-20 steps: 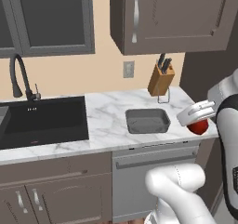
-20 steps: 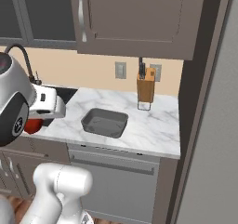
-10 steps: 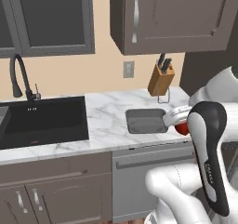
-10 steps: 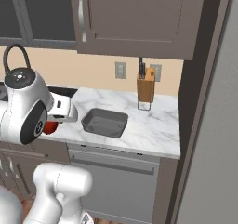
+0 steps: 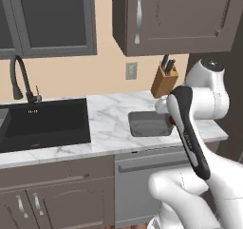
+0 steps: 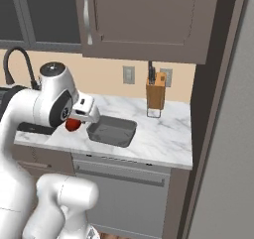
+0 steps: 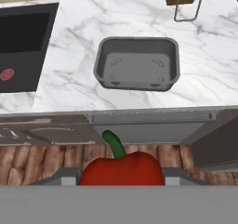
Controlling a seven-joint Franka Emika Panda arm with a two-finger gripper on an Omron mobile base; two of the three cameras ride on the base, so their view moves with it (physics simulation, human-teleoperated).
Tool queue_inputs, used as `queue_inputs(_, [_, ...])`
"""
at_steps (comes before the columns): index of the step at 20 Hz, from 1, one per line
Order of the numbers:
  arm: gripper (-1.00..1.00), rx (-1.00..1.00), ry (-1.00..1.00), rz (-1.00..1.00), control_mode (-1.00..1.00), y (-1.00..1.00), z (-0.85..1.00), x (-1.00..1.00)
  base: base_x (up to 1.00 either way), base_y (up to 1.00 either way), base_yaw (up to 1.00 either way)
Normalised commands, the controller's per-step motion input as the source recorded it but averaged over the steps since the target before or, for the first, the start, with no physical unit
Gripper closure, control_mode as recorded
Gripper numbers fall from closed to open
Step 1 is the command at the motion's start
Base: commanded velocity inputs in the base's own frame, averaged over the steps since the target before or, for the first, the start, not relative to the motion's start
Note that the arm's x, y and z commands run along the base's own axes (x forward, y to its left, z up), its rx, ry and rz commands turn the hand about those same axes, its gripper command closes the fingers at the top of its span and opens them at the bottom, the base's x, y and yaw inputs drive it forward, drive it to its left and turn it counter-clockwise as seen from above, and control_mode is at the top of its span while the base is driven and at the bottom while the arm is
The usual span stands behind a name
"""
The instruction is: Take the bell pepper and lemon wedge out of the freezer and place them in the tupperware container on the counter. Then put the tupperware containing the vegetables back in the freezer.
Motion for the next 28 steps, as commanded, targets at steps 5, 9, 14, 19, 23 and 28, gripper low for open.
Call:
queue_inputs(5, [1.00,0.00,0.11,-0.12,-1.00,-0.01,-0.45,0.68,0.00,0.00,0.00])
queue_inputs(9, [1.00,0.00,0.01,-0.09,-1.00,0.00,-0.73,0.53,0.00,0.00,0.00])
queue_inputs(14, [1.00,0.00,0.03,-0.07,-1.00,0.00,-0.51,0.49,0.00,0.00,0.00])
queue_inputs(19, [1.00,0.00,0.12,-0.02,-1.00,0.00,-0.27,0.43,0.00,0.00,0.00])
queue_inputs(23, [1.00,0.00,0.11,-0.03,-1.00,-0.01,-0.25,0.46,0.00,0.00,0.00])
queue_inputs(28, [1.00,0.00,0.11,-0.02,-1.00,-0.02,-0.29,0.37,0.00,0.00,0.00])
